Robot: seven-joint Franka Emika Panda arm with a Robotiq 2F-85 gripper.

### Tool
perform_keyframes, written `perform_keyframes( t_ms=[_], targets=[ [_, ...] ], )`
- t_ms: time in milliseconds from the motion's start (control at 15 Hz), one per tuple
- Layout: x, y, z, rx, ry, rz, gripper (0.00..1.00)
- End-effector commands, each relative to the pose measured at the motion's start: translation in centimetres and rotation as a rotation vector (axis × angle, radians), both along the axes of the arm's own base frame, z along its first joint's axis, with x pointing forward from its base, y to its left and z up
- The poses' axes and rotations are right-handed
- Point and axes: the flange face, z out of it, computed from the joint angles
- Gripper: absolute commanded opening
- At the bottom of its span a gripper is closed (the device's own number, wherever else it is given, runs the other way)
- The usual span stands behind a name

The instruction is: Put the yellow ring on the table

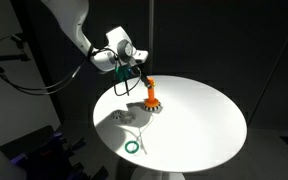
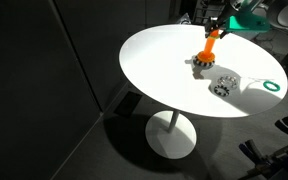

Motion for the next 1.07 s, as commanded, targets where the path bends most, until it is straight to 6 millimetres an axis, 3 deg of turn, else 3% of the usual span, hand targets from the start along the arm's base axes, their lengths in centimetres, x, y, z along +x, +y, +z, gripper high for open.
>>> perform_keyframes(
  t_ms=[0,400,867,1000],
  targets=[
    [-2.4,0.3,3.6,0.026,-0.026,0.008,0.45],
    [-4.9,1.1,7.2,0.092,-0.050,0.020,0.45],
    [-7.0,0.7,3.8,0.095,0.090,0.060,0.45],
    [-7.5,0.3,3.3,0.090,0.131,0.062,0.92]
  ],
)
